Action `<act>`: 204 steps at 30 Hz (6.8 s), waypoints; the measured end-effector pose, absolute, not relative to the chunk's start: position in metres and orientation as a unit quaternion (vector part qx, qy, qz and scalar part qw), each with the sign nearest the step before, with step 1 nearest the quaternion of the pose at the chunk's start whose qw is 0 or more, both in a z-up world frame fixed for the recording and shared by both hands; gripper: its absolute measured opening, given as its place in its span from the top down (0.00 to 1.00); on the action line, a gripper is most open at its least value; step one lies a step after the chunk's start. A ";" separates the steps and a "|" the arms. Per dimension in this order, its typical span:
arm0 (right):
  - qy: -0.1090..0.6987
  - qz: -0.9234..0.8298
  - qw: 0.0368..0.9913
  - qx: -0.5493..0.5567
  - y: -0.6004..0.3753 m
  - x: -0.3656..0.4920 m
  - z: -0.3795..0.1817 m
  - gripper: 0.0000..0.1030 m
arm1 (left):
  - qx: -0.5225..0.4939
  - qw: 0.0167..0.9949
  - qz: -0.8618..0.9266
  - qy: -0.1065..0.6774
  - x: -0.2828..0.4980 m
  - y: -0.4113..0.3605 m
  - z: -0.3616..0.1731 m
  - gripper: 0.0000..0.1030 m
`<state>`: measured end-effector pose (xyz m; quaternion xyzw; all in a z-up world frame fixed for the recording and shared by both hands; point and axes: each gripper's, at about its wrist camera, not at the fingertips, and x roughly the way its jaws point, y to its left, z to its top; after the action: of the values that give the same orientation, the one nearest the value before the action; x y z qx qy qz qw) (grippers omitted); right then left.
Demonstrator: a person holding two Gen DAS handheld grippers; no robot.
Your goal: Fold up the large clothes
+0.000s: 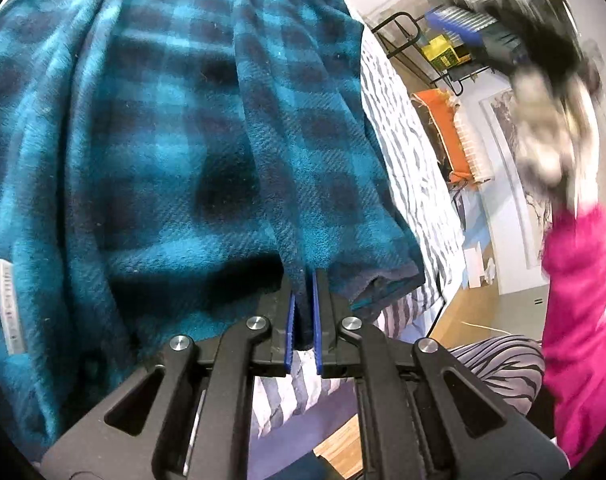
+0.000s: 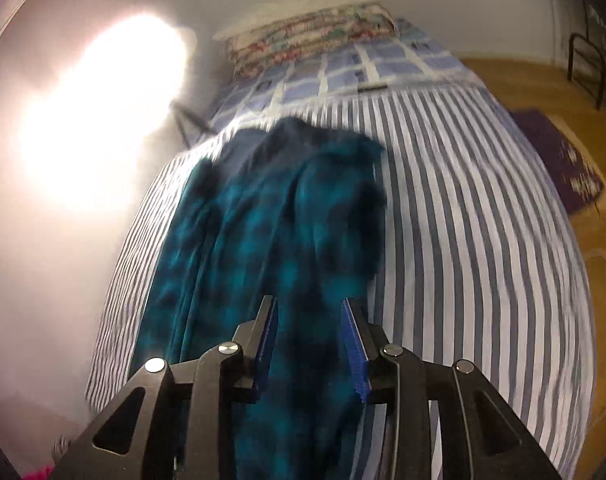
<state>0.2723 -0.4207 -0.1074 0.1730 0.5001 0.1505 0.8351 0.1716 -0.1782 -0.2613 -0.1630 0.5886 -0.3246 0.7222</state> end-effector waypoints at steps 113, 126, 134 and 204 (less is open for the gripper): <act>0.439 0.118 0.821 0.346 -0.483 0.371 -0.228 0.40 | -0.164 0.801 -0.349 0.459 0.123 -0.225 -0.219 0.88; 0.461 0.135 0.803 0.351 -0.454 0.429 -0.245 0.89 | -0.206 0.788 -0.353 0.460 0.125 -0.207 -0.224 0.88; 0.495 0.050 0.842 0.208 -0.395 0.432 -0.183 0.93 | -0.265 0.782 -0.336 0.453 0.120 -0.172 -0.225 0.89; 0.543 0.206 0.783 0.223 -0.296 0.172 -0.197 0.93 | -0.354 0.766 -0.209 0.494 0.102 -0.080 -0.276 0.91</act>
<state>0.1722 -0.2957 -0.1973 0.2226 0.5432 0.2063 0.7828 0.1019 -0.0804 -0.2760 -0.3542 0.4944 -0.2088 0.7658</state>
